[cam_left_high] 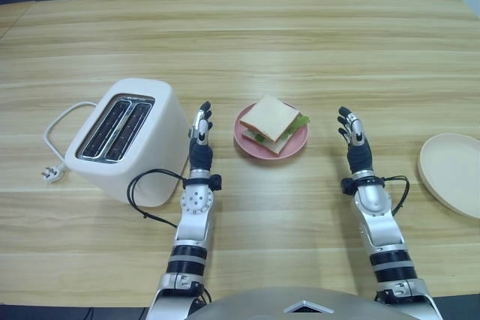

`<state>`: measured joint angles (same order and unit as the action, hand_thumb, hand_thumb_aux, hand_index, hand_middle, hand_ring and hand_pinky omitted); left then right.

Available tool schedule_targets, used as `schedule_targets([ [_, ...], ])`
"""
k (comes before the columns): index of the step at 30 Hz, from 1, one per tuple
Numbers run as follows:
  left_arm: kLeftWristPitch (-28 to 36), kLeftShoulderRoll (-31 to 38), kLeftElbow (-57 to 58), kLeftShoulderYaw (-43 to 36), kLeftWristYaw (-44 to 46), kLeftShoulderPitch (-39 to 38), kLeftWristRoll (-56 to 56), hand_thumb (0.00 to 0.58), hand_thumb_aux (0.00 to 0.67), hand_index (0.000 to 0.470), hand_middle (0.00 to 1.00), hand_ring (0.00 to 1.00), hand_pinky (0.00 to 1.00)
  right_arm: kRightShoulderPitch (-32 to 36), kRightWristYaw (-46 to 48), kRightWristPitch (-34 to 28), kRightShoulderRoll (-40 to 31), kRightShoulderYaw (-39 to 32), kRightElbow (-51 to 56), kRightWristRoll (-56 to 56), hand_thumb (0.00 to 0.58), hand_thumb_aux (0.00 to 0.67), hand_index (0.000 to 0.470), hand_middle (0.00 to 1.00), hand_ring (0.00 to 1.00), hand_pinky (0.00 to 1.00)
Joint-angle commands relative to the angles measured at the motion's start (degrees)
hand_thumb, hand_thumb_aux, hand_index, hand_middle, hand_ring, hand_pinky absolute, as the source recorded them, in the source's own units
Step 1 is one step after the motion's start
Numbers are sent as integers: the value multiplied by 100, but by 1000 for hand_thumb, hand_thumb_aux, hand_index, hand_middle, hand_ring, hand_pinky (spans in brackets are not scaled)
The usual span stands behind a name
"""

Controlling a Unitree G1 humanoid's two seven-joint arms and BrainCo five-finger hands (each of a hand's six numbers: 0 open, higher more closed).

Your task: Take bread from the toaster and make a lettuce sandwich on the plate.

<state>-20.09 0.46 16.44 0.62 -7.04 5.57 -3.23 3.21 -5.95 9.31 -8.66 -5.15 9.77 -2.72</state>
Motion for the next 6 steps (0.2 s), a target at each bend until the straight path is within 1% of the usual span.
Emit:
schedule_targets([
  [1, -173, -19, 278, 29, 16, 94, -3, 0, 0, 0, 0, 0, 0, 102, -97, 202, 96, 60, 161, -209, 0, 0, 0, 0, 0, 0],
  [6, -264, -13, 348, 28, 15, 121, -29, 0, 0, 0, 0, 0, 0, 129, -59, 346, 94, 147, 203, -282, 0, 0, 0, 0, 0, 0],
])
